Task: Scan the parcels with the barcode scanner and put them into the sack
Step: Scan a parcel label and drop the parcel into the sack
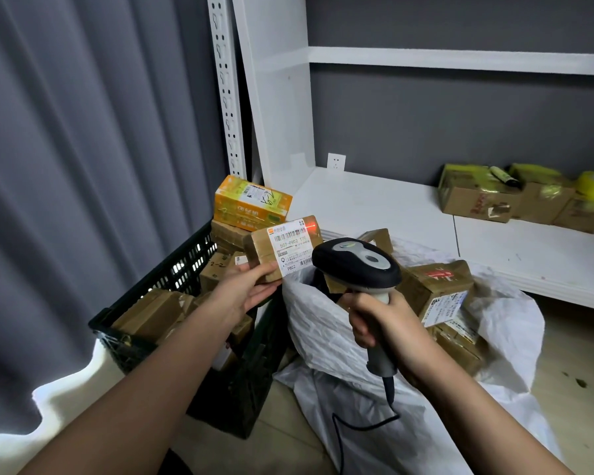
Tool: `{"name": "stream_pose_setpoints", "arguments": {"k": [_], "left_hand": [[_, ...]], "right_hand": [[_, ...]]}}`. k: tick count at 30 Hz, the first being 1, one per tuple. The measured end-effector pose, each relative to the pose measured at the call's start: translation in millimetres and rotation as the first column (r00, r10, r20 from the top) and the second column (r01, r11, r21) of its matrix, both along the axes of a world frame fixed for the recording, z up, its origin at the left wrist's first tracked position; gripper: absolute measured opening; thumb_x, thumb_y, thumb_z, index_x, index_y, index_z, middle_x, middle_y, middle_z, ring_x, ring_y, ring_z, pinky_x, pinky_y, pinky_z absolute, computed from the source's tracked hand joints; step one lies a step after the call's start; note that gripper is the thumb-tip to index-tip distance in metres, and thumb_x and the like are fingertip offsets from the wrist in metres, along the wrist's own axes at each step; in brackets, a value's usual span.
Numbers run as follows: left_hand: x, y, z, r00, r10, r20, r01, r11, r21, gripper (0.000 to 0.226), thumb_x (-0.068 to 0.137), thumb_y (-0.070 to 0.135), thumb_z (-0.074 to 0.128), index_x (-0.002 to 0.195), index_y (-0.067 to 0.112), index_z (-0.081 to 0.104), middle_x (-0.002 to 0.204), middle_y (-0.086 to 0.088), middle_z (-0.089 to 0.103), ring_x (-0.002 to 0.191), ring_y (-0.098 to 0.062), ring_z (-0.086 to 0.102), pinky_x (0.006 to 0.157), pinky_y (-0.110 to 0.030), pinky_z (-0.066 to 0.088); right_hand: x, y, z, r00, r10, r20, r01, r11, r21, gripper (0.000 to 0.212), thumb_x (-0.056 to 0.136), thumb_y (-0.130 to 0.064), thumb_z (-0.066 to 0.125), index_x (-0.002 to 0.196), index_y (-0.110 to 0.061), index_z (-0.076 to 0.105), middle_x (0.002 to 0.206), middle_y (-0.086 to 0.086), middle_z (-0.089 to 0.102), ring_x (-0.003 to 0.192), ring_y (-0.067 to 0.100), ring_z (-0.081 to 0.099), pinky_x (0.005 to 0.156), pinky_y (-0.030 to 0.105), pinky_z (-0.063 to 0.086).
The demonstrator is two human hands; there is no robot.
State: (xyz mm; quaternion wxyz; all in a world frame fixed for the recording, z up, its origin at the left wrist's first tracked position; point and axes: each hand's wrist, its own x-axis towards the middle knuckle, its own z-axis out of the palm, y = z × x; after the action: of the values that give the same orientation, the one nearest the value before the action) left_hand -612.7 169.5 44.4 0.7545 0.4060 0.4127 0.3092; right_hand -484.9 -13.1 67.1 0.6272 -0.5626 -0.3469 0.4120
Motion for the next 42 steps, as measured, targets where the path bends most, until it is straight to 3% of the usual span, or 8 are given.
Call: {"name": "stream_pose_setpoints", "arguments": {"k": [8, 13, 17, 24, 30, 35, 39, 42], "left_hand": [[20.5, -20.9, -11.2, 0.996, -0.049, -0.072, 0.058, 0.990, 0.125, 0.046, 0.083, 0.004, 0.071, 0.125, 0.004, 0.051, 0.112, -0.014, 0.068, 0.095, -0.020, 0.069, 0.073, -0.024, 0.059], [51.1, -52.4, -17.8, 0.974, 0.064, -0.216, 0.033, 0.907, 0.420, 0.058, 0.075, 0.007, 0.079, 0.122, 0.015, 0.046, 0.122, -0.007, 0.057, 0.112, -0.021, 0.058, 0.097, -0.038, 0.049], [103.0, -68.2, -3.1, 0.975, 0.085, -0.207, 0.032, 0.861, 0.507, 0.056, 0.076, 0.012, 0.080, 0.120, 0.014, 0.044, 0.099, 0.008, 0.054, 0.091, -0.007, 0.055, 0.082, -0.023, 0.047], [208.6, -67.0, -8.8, 0.819, 0.212, -0.533, 0.377, 0.501, 0.779, 0.058, 0.076, 0.033, 0.077, 0.126, 0.018, 0.052, 0.125, -0.003, 0.056, 0.116, -0.023, 0.052, 0.090, -0.035, 0.044], [244.7, -47.7, -25.9, 0.628, 0.017, -0.778, 0.721, 0.364, 0.590, 0.087, 0.085, 0.030, 0.069, 0.153, 0.028, 0.014, 0.144, -0.009, 0.046, 0.128, -0.030, 0.048, 0.102, -0.042, 0.043], [250.5, -20.7, -30.7, 0.296, -0.267, -0.917, 0.927, 0.310, 0.209, 0.065, 0.082, 0.059, 0.039, 0.132, 0.021, 0.054, 0.143, 0.000, 0.049, 0.127, -0.022, 0.047, 0.108, -0.037, 0.035], [228.0, -22.5, -29.3, 0.531, -0.036, -0.847, 0.788, 0.390, 0.477, 0.042, 0.090, 0.044, 0.035, 0.088, 0.013, 0.062, 0.107, -0.012, 0.063, 0.098, -0.029, 0.057, 0.081, -0.033, 0.044], [196.5, 2.2, -37.6, 0.549, 0.357, -0.756, 0.644, 0.396, 0.655, 0.033, 0.095, 0.036, 0.044, 0.109, 0.013, 0.064, 0.119, -0.014, 0.055, 0.108, -0.034, 0.055, 0.084, -0.037, 0.046]], "right_hand": [[47.1, -35.5, 17.4, 0.972, -0.233, -0.011, 0.233, 0.971, 0.049, 0.026, 0.080, -0.016, 0.066, 0.073, -0.007, 0.043, 0.045, 0.005, 0.038, 0.036, 0.014, 0.030, 0.041, 0.024, 0.027], [95.3, -69.4, 24.6, 0.867, -0.497, 0.021, 0.497, 0.867, -0.030, 0.017, 0.090, -0.009, 0.060, 0.094, -0.010, 0.044, 0.047, 0.001, 0.041, 0.039, 0.015, 0.032, 0.049, 0.029, 0.024], [108.4, -84.8, 22.6, 0.854, -0.519, -0.037, 0.518, 0.855, -0.016, 0.019, 0.091, -0.013, 0.060, 0.096, -0.011, 0.042, 0.048, 0.001, 0.041, 0.040, 0.015, 0.032, 0.049, 0.028, 0.025], [125.2, -99.0, 26.1, 0.850, -0.524, -0.064, 0.525, 0.851, 0.012, 0.018, 0.092, -0.014, 0.059, 0.084, -0.011, 0.044, 0.050, 0.001, 0.041, 0.042, 0.016, 0.032, 0.048, 0.027, 0.027], [154.6, -111.1, 24.9, 0.784, -0.617, -0.072, 0.616, 0.787, -0.036, 0.012, 0.092, -0.010, 0.059, 0.092, -0.009, 0.047, 0.051, 0.001, 0.044, 0.038, 0.012, 0.035, 0.039, 0.021, 0.032], [186.5, -126.7, -8.5, 0.704, -0.710, 0.014, 0.700, 0.690, -0.186, 0.009, 0.088, -0.007, 0.064, 0.086, -0.009, 0.056, 0.062, 0.005, 0.050, 0.043, 0.014, 0.040, 0.045, 0.023, 0.034], [206.2, -137.8, -44.5, 0.599, -0.792, 0.116, 0.786, 0.555, -0.272, 0.018, 0.086, -0.004, 0.066, 0.098, -0.007, 0.052, 0.073, 0.011, 0.056, 0.051, 0.020, 0.047, 0.052, 0.029, 0.040], [215.6, -141.2, -70.8, 0.550, -0.810, 0.206, 0.814, 0.464, -0.350, 0.044, 0.083, -0.010, 0.073, 0.118, -0.004, 0.046, 0.076, 0.009, 0.057, 0.057, 0.023, 0.055, 0.063, 0.038, 0.046]]}}
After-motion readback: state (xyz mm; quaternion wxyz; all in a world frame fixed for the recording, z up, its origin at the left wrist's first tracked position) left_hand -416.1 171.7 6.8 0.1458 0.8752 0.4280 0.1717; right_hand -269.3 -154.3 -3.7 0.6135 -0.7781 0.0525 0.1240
